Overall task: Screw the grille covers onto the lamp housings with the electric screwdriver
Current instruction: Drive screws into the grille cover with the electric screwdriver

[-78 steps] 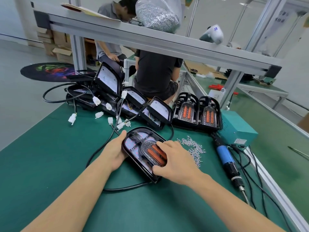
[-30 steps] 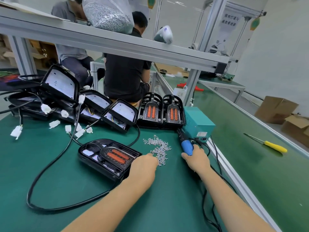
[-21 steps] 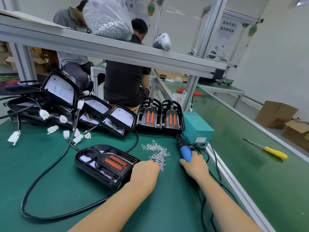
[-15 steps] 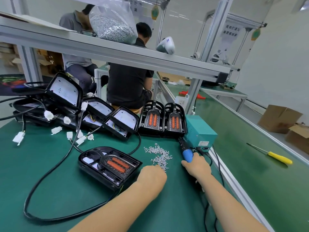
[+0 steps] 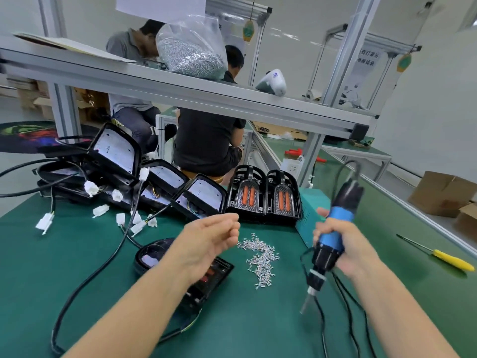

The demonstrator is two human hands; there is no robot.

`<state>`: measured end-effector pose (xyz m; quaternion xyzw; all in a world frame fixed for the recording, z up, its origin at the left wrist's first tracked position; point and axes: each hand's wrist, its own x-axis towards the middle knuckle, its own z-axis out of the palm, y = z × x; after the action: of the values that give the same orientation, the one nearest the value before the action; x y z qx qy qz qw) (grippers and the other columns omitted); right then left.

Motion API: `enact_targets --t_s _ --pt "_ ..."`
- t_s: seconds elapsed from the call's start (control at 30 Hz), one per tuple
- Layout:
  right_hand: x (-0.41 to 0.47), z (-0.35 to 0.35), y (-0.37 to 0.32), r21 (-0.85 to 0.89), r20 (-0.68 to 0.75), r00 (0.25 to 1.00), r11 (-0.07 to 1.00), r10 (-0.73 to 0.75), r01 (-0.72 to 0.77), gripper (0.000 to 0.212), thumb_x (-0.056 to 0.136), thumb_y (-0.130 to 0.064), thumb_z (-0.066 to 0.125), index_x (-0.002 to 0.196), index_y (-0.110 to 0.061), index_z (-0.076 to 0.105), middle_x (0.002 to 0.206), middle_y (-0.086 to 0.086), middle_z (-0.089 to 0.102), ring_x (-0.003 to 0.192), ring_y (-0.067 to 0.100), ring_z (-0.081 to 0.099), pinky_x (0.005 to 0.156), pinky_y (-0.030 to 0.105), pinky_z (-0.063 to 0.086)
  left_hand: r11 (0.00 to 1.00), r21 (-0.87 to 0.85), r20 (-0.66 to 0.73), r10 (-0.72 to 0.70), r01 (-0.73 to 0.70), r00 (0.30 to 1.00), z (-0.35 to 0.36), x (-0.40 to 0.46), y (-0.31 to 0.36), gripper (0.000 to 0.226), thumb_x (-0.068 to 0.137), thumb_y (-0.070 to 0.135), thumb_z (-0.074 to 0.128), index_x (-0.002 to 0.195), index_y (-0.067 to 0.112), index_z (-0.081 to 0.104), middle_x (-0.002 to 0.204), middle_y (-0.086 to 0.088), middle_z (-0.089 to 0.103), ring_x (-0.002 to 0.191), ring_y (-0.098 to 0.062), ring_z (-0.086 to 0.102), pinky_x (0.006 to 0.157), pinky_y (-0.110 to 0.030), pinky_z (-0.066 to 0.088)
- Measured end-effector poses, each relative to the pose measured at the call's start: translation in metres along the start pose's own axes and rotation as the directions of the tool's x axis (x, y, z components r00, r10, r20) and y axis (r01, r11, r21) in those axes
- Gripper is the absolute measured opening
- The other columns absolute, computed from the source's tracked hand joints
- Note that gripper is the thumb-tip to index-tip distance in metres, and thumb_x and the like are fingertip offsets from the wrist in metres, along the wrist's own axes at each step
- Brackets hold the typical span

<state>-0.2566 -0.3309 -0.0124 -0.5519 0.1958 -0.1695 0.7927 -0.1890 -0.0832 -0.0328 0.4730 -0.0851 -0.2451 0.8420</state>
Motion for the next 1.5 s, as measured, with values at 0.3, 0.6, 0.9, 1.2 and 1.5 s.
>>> enact_targets --t_s 0.3,0.6,0.9,1.2,1.5 --pt "-0.045 0.081 -0.019 0.560 0.012 0.939 0.780 -0.344 0.279 0.027 0.078 0.005 0.051 0.094 -0.016 0.058 0.061 -0.001 0.051 0.051 0.010 0.050 0.057 0.022 0.048 0.965 -0.262 -0.062 -0.033 0.016 0.998 -0.038 -0.014 0.011 0.028 0.072 0.008 0.064 0.099 0.003 0.065 0.078 -0.006 0.070 0.061 -0.013 0.067 0.050 -0.021 0.054" --pt "-0.060 0.136 -0.011 0.664 -0.055 0.871 0.634 -0.487 0.397 0.025 0.085 0.002 0.048 0.094 -0.020 0.054 0.058 -0.007 0.050 0.050 0.006 0.049 0.058 0.019 0.047 0.950 -0.308 -0.003 -0.046 0.043 0.999 -0.038 -0.024 0.010 0.022 0.073 0.006 0.063 0.094 0.001 0.064 0.076 -0.008 0.068 0.059 -0.013 0.064 0.052 -0.020 0.055" --pt "-0.065 0.147 -0.009 0.645 -0.032 0.839 0.630 -0.543 0.433 0.028 0.070 -0.004 0.055 0.093 -0.020 0.055 0.058 -0.008 0.050 0.051 0.006 0.049 0.058 0.020 0.048 0.947 -0.319 0.025 -0.023 0.030 0.999 -0.032 -0.032 0.008 0.021 0.071 0.009 0.065 0.091 0.003 0.067 0.077 -0.008 0.068 0.060 -0.013 0.064 0.053 -0.021 0.055" --pt "-0.068 0.145 -0.006 0.632 -0.017 0.835 0.641 -0.550 0.435 0.028 0.071 -0.004 0.055 0.094 -0.020 0.055 0.058 -0.008 0.051 0.051 0.005 0.049 0.058 0.020 0.048 0.948 -0.318 -0.040 -0.019 0.006 0.999 -0.025 -0.035 0.006 0.023 0.071 0.007 0.064 0.093 0.001 0.066 0.074 -0.010 0.068 0.057 -0.013 0.064 0.051 -0.020 0.055" --pt "-0.068 0.142 -0.007 0.616 -0.028 0.825 0.640 -0.565 0.459 0.028 0.071 -0.003 0.055 0.093 -0.019 0.054 0.058 -0.008 0.051 0.051 0.005 0.049 0.059 0.020 0.048 0.944 -0.330 -0.033 -0.028 0.015 0.999 -0.023 -0.037 0.004 0.022 0.071 0.006 0.064 0.092 0.001 0.065 0.073 -0.009 0.068 0.057 -0.013 0.063 0.052 -0.021 0.055"
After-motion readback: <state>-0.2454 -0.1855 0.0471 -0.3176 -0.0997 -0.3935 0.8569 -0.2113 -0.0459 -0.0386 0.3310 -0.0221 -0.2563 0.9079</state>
